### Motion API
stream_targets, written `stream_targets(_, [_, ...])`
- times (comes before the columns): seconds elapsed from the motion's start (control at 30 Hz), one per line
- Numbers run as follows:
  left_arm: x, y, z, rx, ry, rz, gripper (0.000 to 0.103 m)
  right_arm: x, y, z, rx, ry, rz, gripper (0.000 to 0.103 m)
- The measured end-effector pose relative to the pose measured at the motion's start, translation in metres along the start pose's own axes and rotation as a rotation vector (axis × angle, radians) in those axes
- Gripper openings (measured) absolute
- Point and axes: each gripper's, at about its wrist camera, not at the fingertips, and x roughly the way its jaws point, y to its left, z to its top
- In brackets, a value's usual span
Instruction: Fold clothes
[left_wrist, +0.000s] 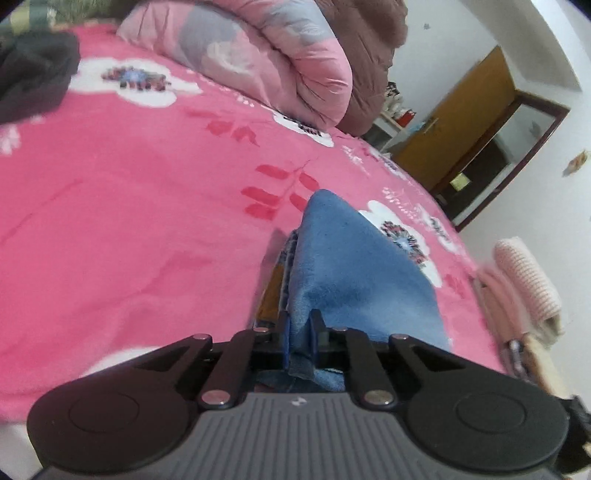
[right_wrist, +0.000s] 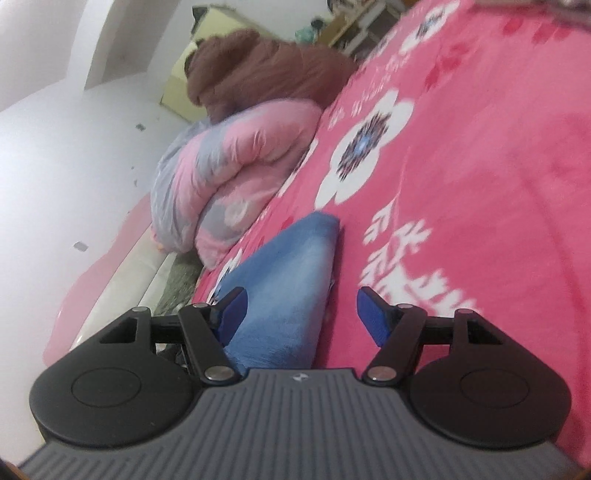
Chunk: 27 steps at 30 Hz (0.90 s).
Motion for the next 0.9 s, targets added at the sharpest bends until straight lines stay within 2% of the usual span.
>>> stream_targets(0.03, [-0.002, 0.004, 0.003, -0.019, 0.004, -0.023, 0.017, 0.007, 0.000, 0.002, 0.009, 0.021, 0.007, 0.066])
stream_targets(0.13, [-0.012, 0.015, 0.017, -0.075, -0.013, -0.049, 0.043, 0.034, 0.001, 0.007, 0.021, 0.118, 0.016, 0.067])
stream_targets(0.2, [-0.008, 0.022, 0.027, -0.102, 0.000, -0.088, 0.070, 0.049, 0.000, 0.007, 0.048, 0.182, 0.014, 0.069])
stream_targets(0.27, [0.001, 0.028, 0.037, -0.119, 0.039, -0.128, 0.075, 0.063, 0.000, 0.008, 0.063, 0.241, 0.011, 0.070])
stream_targets(0.33, [0.021, 0.032, 0.042, -0.114, 0.119, -0.143, 0.075, 0.076, 0.001, 0.010, 0.066, 0.296, 0.007, 0.072])
stream_targets(0.43, [0.051, 0.034, 0.043, -0.096, 0.226, -0.120, 0.075, 0.094, 0.005, 0.014, 0.075, 0.377, 0.014, 0.081])
stream_targets(0.57, [0.062, 0.038, 0.044, -0.105, 0.246, -0.158, 0.074, 0.117, 0.010, 0.016, 0.098, 0.465, 0.047, 0.084])
stream_targets(0.7, [0.067, 0.034, 0.037, -0.109, 0.244, -0.177, 0.064, 0.124, 0.016, 0.015, 0.057, 0.450, 0.043, 0.084])
stream_targets(0.73, [0.069, 0.033, 0.034, -0.116, 0.244, -0.186, 0.062, 0.125, 0.017, 0.015, 0.046, 0.446, 0.042, 0.077])
stream_targets(0.77, [0.070, 0.032, 0.032, -0.126, 0.244, -0.193, 0.060, 0.127, 0.018, 0.015, 0.036, 0.442, 0.041, 0.056])
stream_targets(0.83, [0.070, 0.029, 0.029, -0.144, 0.242, -0.202, 0.058, 0.125, 0.015, 0.015, 0.049, 0.430, 0.052, 0.038])
stream_targets(0.87, [0.070, 0.026, 0.028, -0.144, 0.243, -0.200, 0.058, 0.122, 0.010, 0.016, 0.072, 0.423, 0.063, 0.032])
stream_targets(0.9, [0.069, 0.022, 0.026, -0.141, 0.245, -0.197, 0.057, 0.119, 0.005, 0.016, 0.092, 0.415, 0.074, 0.031])
